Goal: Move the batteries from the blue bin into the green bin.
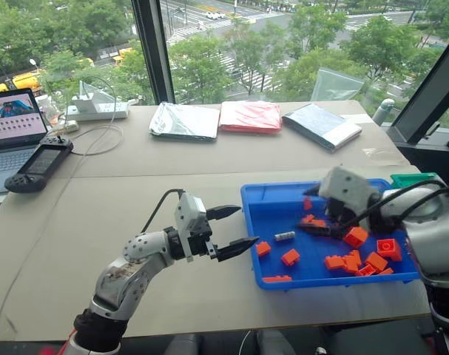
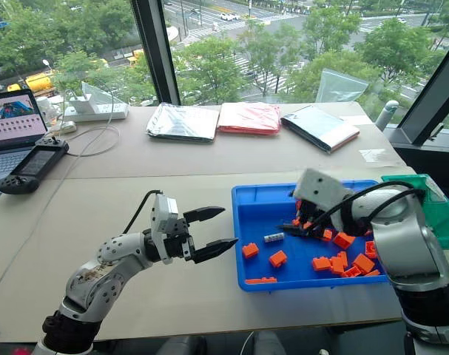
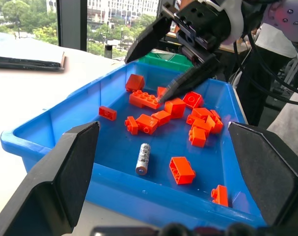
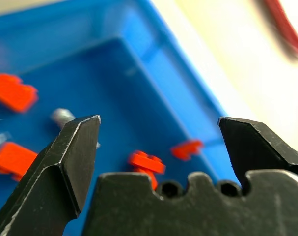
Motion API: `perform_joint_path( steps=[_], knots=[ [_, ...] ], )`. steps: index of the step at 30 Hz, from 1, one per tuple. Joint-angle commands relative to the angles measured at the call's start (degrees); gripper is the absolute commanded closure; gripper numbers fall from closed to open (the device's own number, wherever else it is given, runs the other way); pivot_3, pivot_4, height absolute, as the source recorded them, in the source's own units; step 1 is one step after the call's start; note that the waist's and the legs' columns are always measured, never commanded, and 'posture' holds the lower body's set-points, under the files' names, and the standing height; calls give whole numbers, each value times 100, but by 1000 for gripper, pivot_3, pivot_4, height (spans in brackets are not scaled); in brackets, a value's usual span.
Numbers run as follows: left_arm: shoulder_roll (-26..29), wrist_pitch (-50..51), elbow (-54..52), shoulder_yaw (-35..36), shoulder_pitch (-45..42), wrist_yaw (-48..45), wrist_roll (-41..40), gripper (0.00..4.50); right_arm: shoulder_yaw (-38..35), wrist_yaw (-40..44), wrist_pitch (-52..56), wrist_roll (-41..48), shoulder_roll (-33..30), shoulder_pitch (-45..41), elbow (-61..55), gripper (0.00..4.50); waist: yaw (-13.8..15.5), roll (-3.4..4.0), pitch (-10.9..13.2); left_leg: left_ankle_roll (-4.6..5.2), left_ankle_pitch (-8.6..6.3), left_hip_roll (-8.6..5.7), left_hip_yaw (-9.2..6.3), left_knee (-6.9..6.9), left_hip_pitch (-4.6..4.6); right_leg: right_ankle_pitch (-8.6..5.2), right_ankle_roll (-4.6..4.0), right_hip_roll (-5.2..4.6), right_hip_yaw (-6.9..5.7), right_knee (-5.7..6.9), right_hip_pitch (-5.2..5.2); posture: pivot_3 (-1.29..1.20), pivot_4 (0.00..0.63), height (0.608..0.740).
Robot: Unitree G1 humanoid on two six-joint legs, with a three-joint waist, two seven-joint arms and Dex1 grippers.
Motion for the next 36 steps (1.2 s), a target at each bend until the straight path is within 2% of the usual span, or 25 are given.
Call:
perform_joint_path(
  steps=[1,6,14,18,19,25,27,31,34,36],
  knots=[
    [-18,-8,-231,59,-28,61,-49,0,210,306,-564,274,-165,-251,497,26,2,-1,0,0,0,0,0,0,0,0,0,0,0,0,0,0,150,740],
    [-3,1,-339,115,72,168,-46,0,686,463,-1151,223,-92,-586,1373,26,-8,0,0,0,0,2,0,-2,-1,0,-1,1,0,2,-7,0,150,740],
    [9,10,-451,145,160,296,-41,0,1217,451,-1649,83,175,-768,2126,26,-7,0,0,0,0,3,-1,-3,-2,0,-1,2,0,4,-9,0,150,740],
    [25,24,-499,159,195,319,-58,0,1465,381,-1817,-69,341,-840,2511,1048,-7,0,0,-1,0,2,-1,-2,-1,0,-1,1,0,5,-8,0,150,740],
    [26,23,-502,160,198,323,-58,0,1497,380,-1814,-84,364,-850,2583,1540,-5,0,0,-1,0,2,-1,-2,-1,0,-1,1,0,5,-9,0,150,740],
    [9,-2,-471,151,183,344,-39,0,1696,387,-1860,-255,351,-853,2900,3402,-1,0,0,-1,0,1,-1,-2,-1,1,-1,0,0,7,-10,0,150,740],
    [-7,-25,-440,138,169,344,-21,0,1738,359,-1874,-319,324,-809,2919,4145,-4,0,0,-1,0,1,-1,-2,-1,1,-1,0,0,7,-9,0,150,740],
    [-29,-62,-391,122,144,325,4,0,1579,153,-1902,-310,364,-770,2841,4245,-2,0,0,-1,0,1,-1,-2,1,1,-1,1,0,7,-7,0,150,740],
    [-35,-104,-356,111,145,292,31,0,986,-445,-1477,-134,441,-813,2534,4245,-1,0,0,-1,0,1,-1,-1,-1,1,-1,0,0,8,-8,0,150,740],
    [-29,-135,-336,112,147,266,47,0,297,-1088,-865,-1,505,-842,2246,4245,-1,0,0,-1,0,0,-1,-1,-4,1,-1,-1,1,11,-14,0,150,740]
  ],
)
